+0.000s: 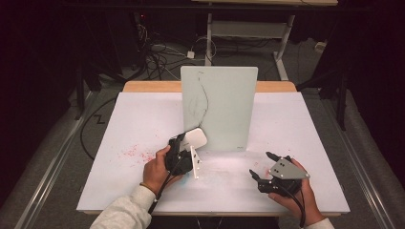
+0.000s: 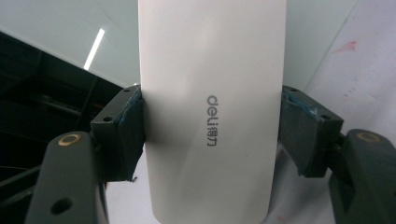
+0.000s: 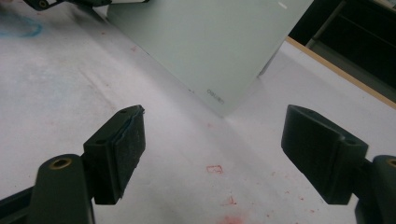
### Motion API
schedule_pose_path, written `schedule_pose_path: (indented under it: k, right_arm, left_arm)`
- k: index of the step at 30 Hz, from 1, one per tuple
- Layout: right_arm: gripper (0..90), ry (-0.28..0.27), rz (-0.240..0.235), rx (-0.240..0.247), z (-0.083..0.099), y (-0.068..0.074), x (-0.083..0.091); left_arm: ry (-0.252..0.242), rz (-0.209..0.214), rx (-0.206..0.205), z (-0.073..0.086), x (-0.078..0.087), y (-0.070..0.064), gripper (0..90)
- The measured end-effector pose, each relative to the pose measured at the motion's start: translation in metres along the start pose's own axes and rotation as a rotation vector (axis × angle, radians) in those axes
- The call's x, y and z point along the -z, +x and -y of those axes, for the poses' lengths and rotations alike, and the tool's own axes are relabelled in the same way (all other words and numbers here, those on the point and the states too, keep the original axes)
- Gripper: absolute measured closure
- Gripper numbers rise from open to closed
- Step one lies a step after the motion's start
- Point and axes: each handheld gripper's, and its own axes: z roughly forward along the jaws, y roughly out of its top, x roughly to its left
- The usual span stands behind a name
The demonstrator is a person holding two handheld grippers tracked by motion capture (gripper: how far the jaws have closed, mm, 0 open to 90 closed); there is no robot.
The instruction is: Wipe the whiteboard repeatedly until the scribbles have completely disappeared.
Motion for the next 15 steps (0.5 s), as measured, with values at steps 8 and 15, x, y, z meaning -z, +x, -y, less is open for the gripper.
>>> schedule_pose_path:
  k: [8,15]
  right_arm:
    - [22.4,0.006,-0.007,0.0,0.0,0.001,-0.002]
    - [22.4,0.004,-0.008,-0.001,0.0,0.001,-0.001]
  left_arm:
    - [-0.037,-0.065,0.071,-0.018,0.003,0.033,29.2]
    - [-0.044,-0.054,0.069,-0.02,-0.001,0.021,29.2]
